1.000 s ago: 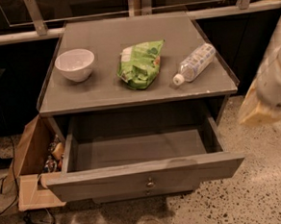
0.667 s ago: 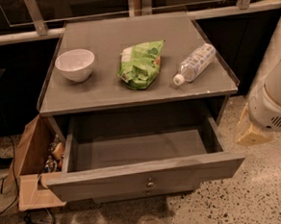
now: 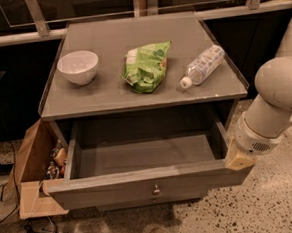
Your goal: Close top drawer
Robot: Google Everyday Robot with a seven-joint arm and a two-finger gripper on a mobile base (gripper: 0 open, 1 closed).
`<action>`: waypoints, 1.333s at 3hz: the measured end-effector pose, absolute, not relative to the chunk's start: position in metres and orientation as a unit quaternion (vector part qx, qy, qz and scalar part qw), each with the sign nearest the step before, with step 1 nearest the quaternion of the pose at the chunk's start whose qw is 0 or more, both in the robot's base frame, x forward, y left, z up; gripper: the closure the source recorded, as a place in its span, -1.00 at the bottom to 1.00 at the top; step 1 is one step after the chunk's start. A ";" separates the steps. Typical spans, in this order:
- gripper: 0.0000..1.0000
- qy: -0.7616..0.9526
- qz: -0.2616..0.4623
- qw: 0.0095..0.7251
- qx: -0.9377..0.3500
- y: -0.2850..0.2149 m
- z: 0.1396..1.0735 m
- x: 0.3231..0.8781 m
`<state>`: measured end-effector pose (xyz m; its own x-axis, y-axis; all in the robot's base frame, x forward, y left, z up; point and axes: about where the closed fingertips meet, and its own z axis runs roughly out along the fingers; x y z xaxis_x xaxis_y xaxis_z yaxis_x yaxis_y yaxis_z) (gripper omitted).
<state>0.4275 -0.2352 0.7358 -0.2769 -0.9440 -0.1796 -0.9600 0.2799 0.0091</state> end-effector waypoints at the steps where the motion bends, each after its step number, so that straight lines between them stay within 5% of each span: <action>1: 1.00 0.797 0.059 0.069 -0.597 -0.235 0.734 0.427; 4: 1.00 0.808 0.090 0.044 -0.581 -0.227 0.667 0.410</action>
Offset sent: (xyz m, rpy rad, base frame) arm -0.0091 0.0011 -0.0185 0.0046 0.0787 -0.0117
